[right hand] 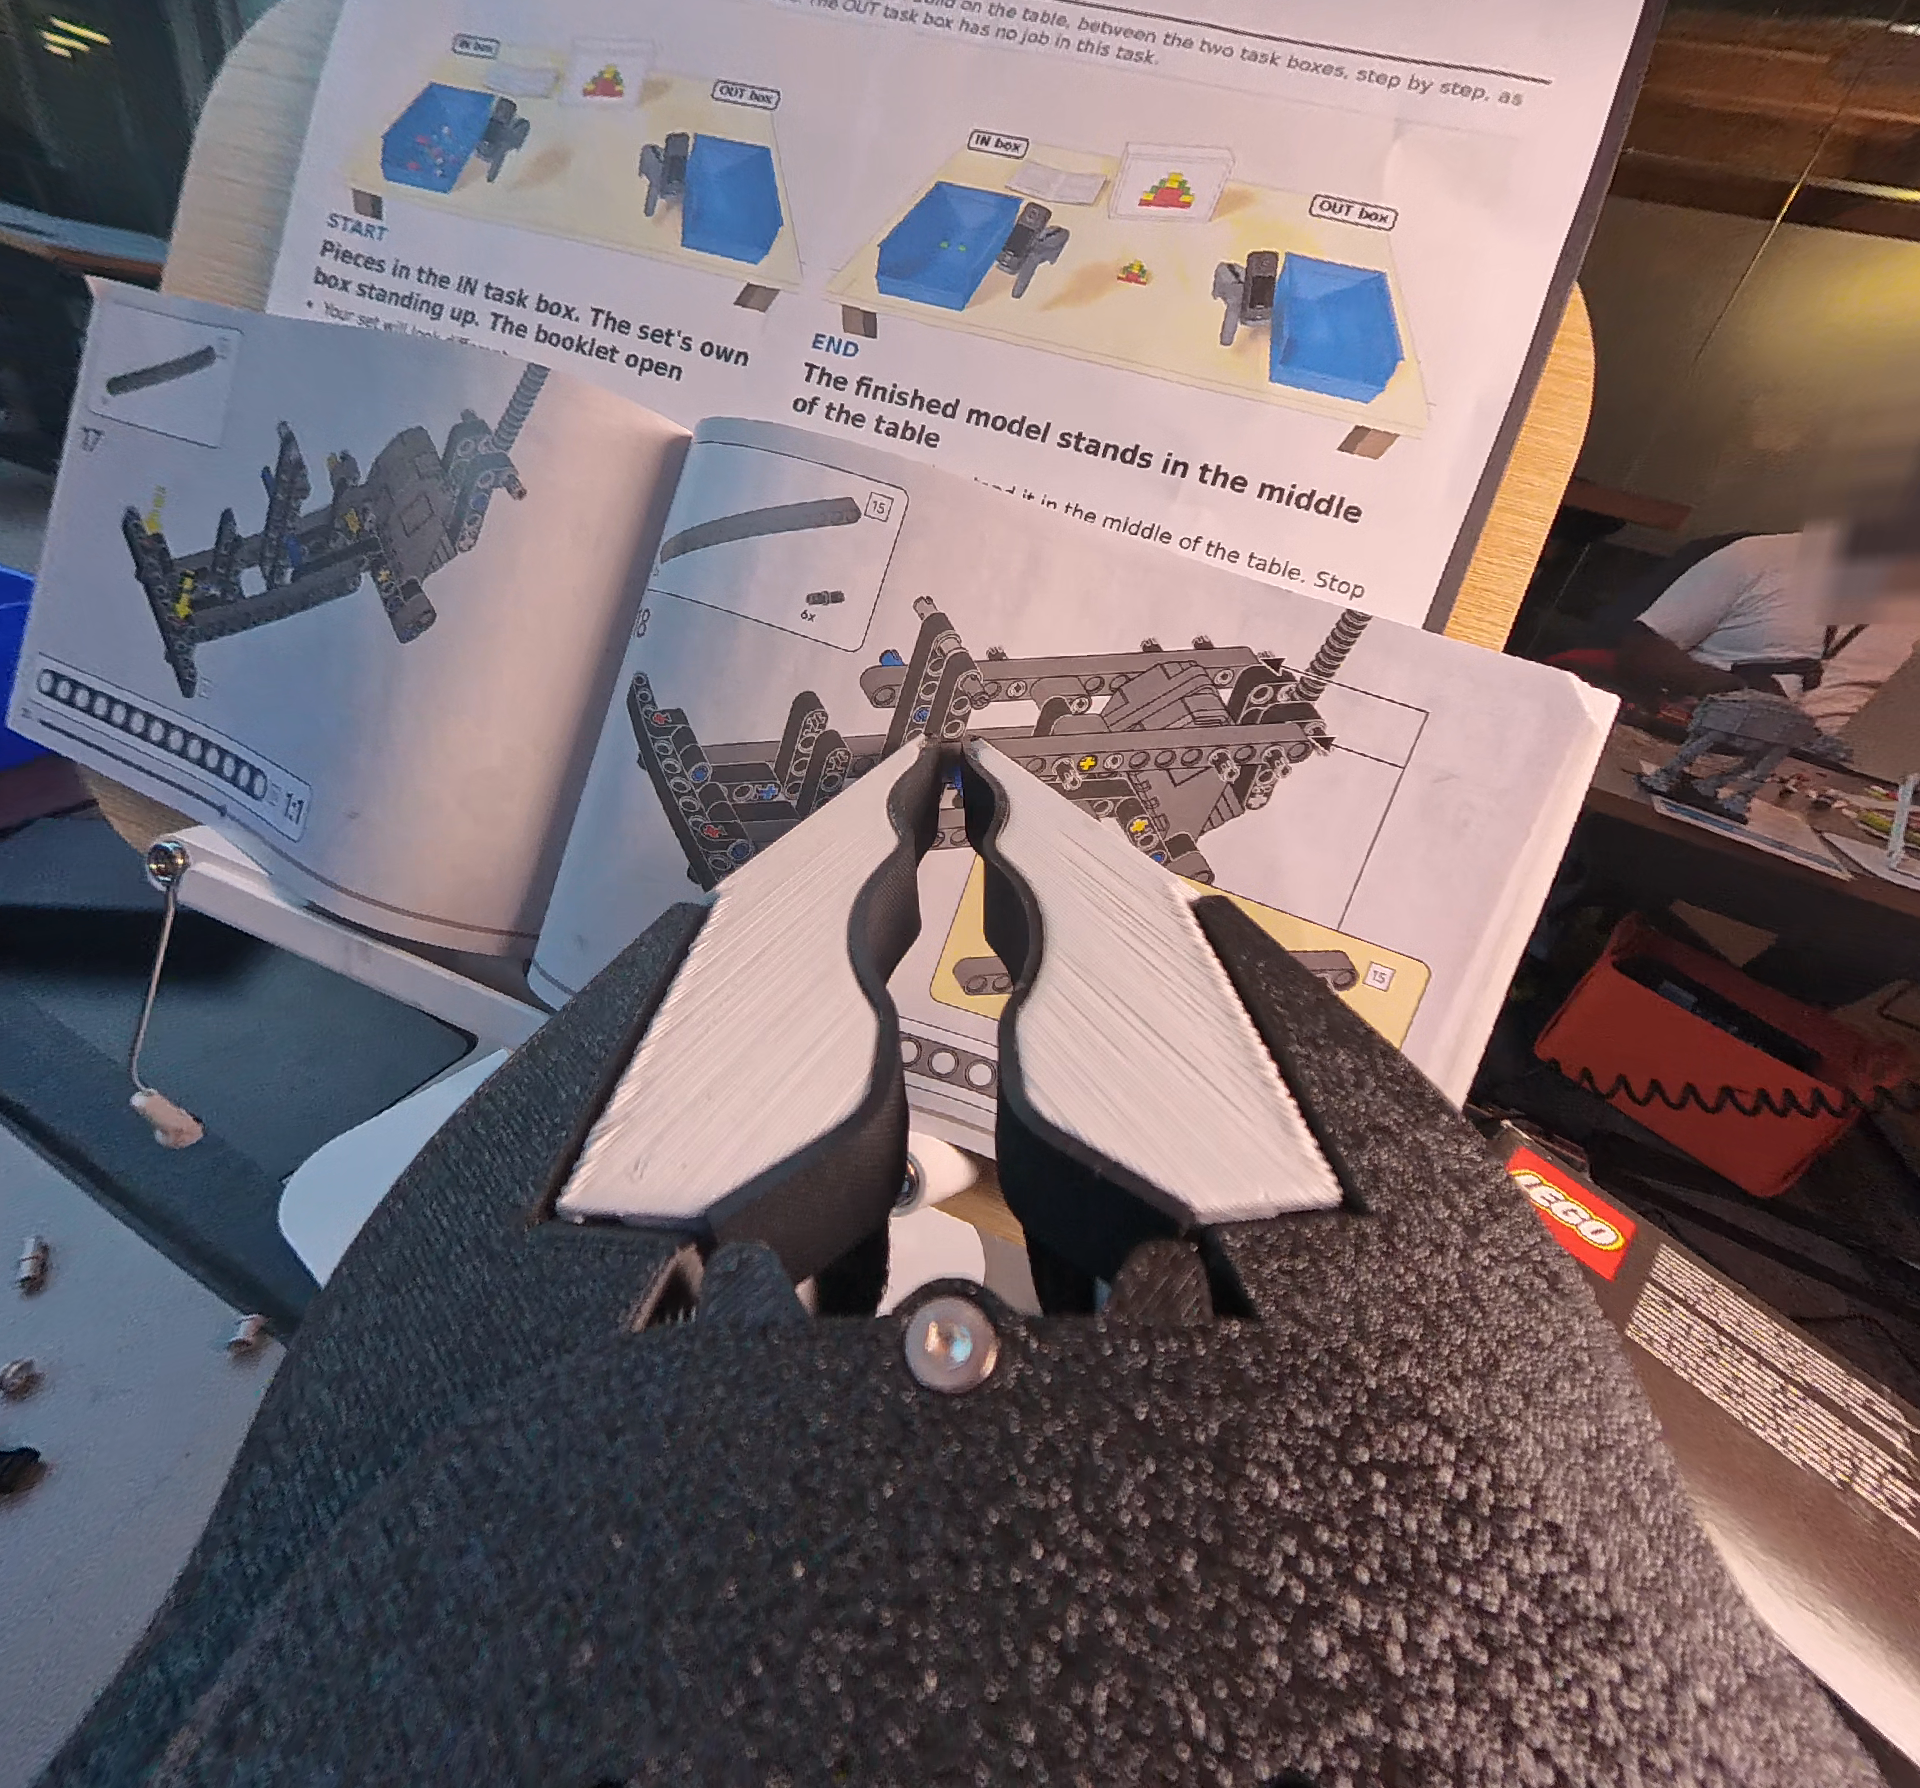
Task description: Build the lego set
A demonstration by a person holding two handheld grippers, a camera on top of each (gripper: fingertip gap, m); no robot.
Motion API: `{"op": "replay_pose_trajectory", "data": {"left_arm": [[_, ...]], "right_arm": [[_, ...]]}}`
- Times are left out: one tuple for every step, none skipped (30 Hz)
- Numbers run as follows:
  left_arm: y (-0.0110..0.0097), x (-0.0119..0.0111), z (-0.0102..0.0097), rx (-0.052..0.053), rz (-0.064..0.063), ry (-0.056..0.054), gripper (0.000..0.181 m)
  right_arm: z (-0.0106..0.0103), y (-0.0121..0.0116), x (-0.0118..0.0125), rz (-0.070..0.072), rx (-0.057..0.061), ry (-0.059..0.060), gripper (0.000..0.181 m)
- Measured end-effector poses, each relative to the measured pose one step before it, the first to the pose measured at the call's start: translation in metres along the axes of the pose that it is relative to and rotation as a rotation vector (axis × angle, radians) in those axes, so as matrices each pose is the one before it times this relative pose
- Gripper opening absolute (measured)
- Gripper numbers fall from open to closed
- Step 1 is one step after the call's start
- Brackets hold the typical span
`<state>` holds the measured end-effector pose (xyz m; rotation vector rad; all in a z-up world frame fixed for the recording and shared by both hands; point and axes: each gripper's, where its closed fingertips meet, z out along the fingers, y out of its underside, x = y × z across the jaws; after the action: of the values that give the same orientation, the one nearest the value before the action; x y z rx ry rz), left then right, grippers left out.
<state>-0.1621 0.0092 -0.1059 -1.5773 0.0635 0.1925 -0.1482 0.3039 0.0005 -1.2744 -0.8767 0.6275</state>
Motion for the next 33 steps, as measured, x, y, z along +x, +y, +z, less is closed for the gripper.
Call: {"op": "replay_pose_trajectory", "data": {"left_arm": [[-0.00024, -0.00011, -0.00013, 0.001, 0.0002, -0.0004, 0.073], [-0.0002, 0.00007, -0.00005, 0.0007, -0.0001, 0.0007, 0.073], [-0.00018, -0.00009, -0.00001, -0.0002, -0.0002, -0.0006, 0.073], [-0.00023, 0.0001, -0.00013, 0.001, -0.0007, 0.0006, 0.073], [-0.0001, 0.00015, 0.0, 0.0, -0.0011, 0.0006, 0.073], [-0.00019, 0.00028, 0.00001, 0.0004, -0.0002, 0.0006, 0.073], [-0.00008, 0.00047, -0.00001, 0.0003, 0.0003, 0.0014, 0.073], [-0.0001, 0.00029, 0.00005, -0.0003, 0.0004, 0.0003, 0.073], [-0.00023, 0.00038, -0.00008, 0.0006, 0.0007, 0.0011, 0.073], [0.00005, 0.00033, 0.00004, -0.0006, 0.0004, 0.0011, 0.073], [0.0002, 0.00036, 0.00002, -0.0009, 0.0008, 0.0014, 0.073], [0.00017, 0.00006, 0.00005, -0.0007, 0.0011, 0.0001, 0.073], [0.00032, 0.00017, 0.00012, -0.001, 0.0008, 0.0005, 0.073], [0.00048, 0.00009, 0.00012, -0.0012, -0.0002, 0.0008, 0.073], [0.00045, 0.00008, 0.00023, -0.0011, -0.0005, 0.0005, 0.073], [0.00058, 0.00004, 0.00019, -0.0019, -0.0004, 0.001, 0.073], [0.00069, 0.00016, 0.00027, -0.002, -0.0002, 0.0011, 0.073], [0.00056, 0.00011, 0.00018, -0.0018, -0.0005, 0.0008, 0.073], [0.00036, 0.00008, 0.00007, -0.0005, -0.0001, 0.0001, 0.073], [0.00016, 0.00021, 0.00005, -0.0006, 0.0007, 0.001, 0.073], [0.00026, -0.00004, 0.00012, -0.0012, 0.0007, -0.0002, 0.073], [0.00016, 0.0, -0.00008, 0.0003, 0.0003, -0.0001, 0.072], [0.00016, 0.00013, 0.00007, -0.0004, -0.0001, 0.0007, 0.072], [0.00029, -0.00018, 0.00003, -0.0012, 0.0, 0.0, 0.072], [0.00024, -0.00009, 0.00009, -0.0002, 0.0, -0.0002, 0.072], [0.00018, 0.00001, 0.00007, -0.0005, 0.0, 0.0006, 0.072], [0.00024, -0.00001, 0.00003, -0.001, 0.0005, 0.0, 0.072], [0.00022, -0.00012, 0.00001, 0.0, 0.0003, -0.0003, 0.072], [-0.00005, -0.00013, -0.00006, 0.0005, -0.0005, -0.0004, 0.072], [-0.00016, -0.00024, -0.00004, 0.0007, -0.0007, -0.0005, 0.072], [-0.00005, -0.00019, -0.00004, 0.0006, -0.0006, -0.0002, 0.072], [0.00012, -0.00011, 0.00005, -0.0008, 0.0001, -0.0001, 0.072], [0.00008, -0.0002, -0.00009, 0.0002, 0.0006, -0.0012, 0.072]], "right_arm": [[-0.00034, 0.00012, 0.00142, 0.001, -0.0008, 0.0032, 0.004], [-0.00059, 0.00022, 0.00224, 0.003, -0.0012, 0.0046, 0.004], [-0.00079, 0.00007, 0.00343, 0.0019, -0.0012, 0.0096, 0.004], [-0.00087, 0.00024, 0.00422, 0.0021, -0.0009, 0.0116, 0.005], [-0.00071, 0.00083, 0.00403, 0.0035, -0.0031, 0.0083, 0.005], [-0.00034, 0.00189, 0.0042, 0.0027, -0.0073, 0.0078, 0.005], [-0.00034, 0.00194, 0.00475, -0.001, -0.0061, 0.0124, 0.006], [-0.00051, 0.00183, 0.00514, -0.0062, -0.0044, 0.0147, 0.006], [-0.00052, 0.00187, 0.00489, -0.0072, -0.0034, 0.0138, 0.006], [-0.00036, 0.00219, 0.004, -0.0026, -0.0046, 0.0092, 0.006], [-0.00053, 0.00223, 0.00335, 0.0018, -0.0056, 0.0068, 0.007], [-0.00063, 0.00182, 0.00248, 0.0044, -0.0039, 0.0039, 0.007], [-0.00076, 0.00095, 0.00171, 0.006, -0.0005, 0.0009, 0.007], [-0.00082, 0.00018, 0.00102, 0.0045, 0.0024, 0.0006, 0.007], [-0.00067, 0.00006, 0.00017, 0.0023, 0.0016, -0.0019, 0.007], [-0.00031, 0.00022, -0.00044, -0.0007, -0.0005, -0.0021, 0.007], [-0.00004, 0.00012, -0.00073, -0.003, -0.0005, -0.001, 0.007], [0.0001, -0.00008, -0.00094, -0.0033, 0.0, -0.0013, 0.007], [0.00043, -0.00011, -0.00129, -0.0016, -0.0005, -0.0028, 0.007], [0.00035, -0.00043, -0.00125, 0.0013, 0.0007, -0.0033, 0.007], [0.0005, -0.00059, -0.00126, 0.0024, 0.002, -0.0034, 0.007], [0.00052, -0.00056, -0.0011, 0.0011, 0.001, -0.0026, 0.007], [0.00046, -0.00038, -0.00102, -0.0006, 0.0009, -0.0011, 0.007], [0.00039, -0.0005, -0.00095, 0.0001, 0.0012, -0.0017, 0.007], [0.00031, -0.00025, -0.00105, 0.0012, 0.0003, -0.0027, 0.007], [0.00026, -0.00027, -0.00098, 0.0012, 0.0004, -0.0018, 0.007], [0.00005, -0.00021, -0.00098, 0.0008, 0.0008, -0.0031, 0.007], [0.00007, -0.00002, -0.00076, 0.0, 0.0001, -0.0014, 0.007], [-0.00007, 0.00017, -0.00065, -0.0008, 0.0001, -0.0006, 0.007], [0.0, 0.00061, -0.00082, 0.0008, -0.0013, -0.0024, 0.007], [0.00003, 0.00093, -0.00082, 0.0018, -0.0026, -0.0028, 0.007], [-0.0001, 0.00085, -0.0007, 0.0008, -0.0016, -0.0017, 0.007], [-0.00017, 0.0009, -0.00064, -0.0006, -0.0007, -0.0006, 0.007]]}}
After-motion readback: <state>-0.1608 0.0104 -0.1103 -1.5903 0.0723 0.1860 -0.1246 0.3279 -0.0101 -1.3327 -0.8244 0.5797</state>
